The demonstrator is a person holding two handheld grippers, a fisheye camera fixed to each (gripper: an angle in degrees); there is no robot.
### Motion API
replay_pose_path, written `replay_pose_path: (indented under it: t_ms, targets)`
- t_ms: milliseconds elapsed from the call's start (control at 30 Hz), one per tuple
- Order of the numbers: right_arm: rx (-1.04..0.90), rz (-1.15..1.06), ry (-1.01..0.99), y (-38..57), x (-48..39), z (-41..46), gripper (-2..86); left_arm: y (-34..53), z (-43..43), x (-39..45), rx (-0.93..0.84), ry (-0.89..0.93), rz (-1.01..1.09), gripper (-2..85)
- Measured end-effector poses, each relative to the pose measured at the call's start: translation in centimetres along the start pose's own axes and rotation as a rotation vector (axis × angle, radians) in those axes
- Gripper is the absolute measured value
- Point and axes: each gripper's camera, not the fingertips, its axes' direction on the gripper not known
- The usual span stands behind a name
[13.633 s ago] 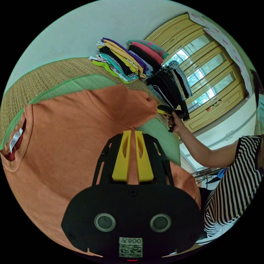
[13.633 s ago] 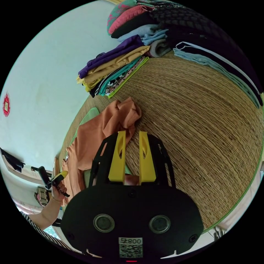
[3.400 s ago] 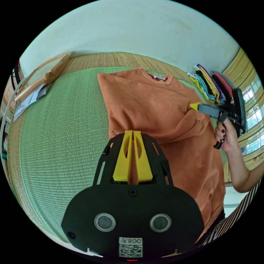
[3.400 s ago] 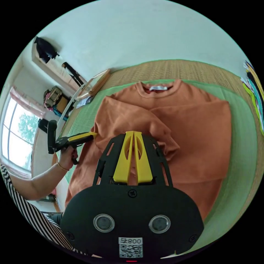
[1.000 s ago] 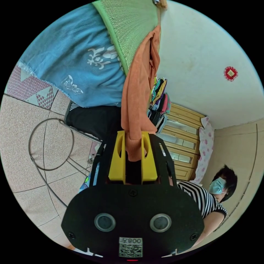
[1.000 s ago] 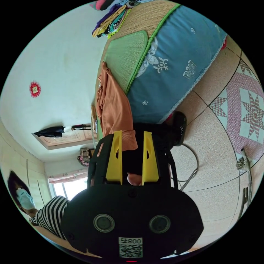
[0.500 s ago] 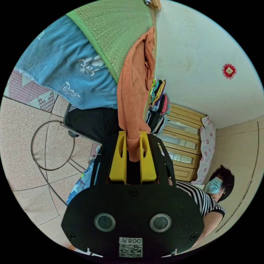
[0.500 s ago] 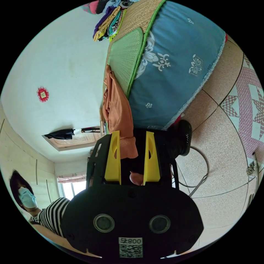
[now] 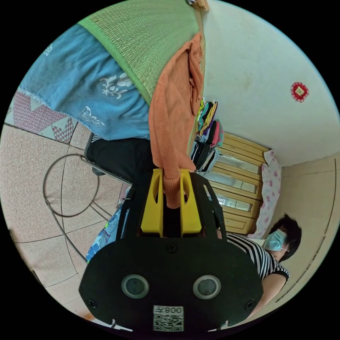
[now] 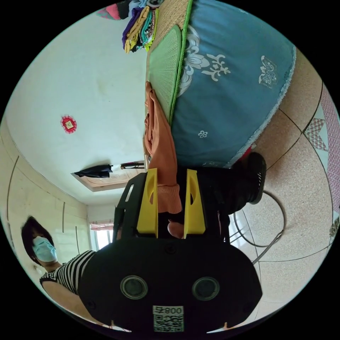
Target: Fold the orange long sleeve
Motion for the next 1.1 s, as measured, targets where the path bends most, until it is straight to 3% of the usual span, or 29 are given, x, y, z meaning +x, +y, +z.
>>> replay_pose_path:
  t_ms: [367, 733, 1100]
  targets:
    - [0.023, -0.079, -0.180, -1.7, -1.5, -6.9, 3.6, 2.3, -0.3, -1.3, 0.051, 0.086, 0.068, 7.3]
    - [-0.038, -0.362, -0.199, -5.7, -14.0, -15.7, 2.3, 4.8, -3.6, 3.5, 0.058, 0.180, 0.333, 7.2]
    - [-0.028, -0.445, -0.279, -7.7, -21.5, -28.7, 1.8, 11.3, -8.2, 3.5, 0.051, 0.283, 0.416, 7.1]
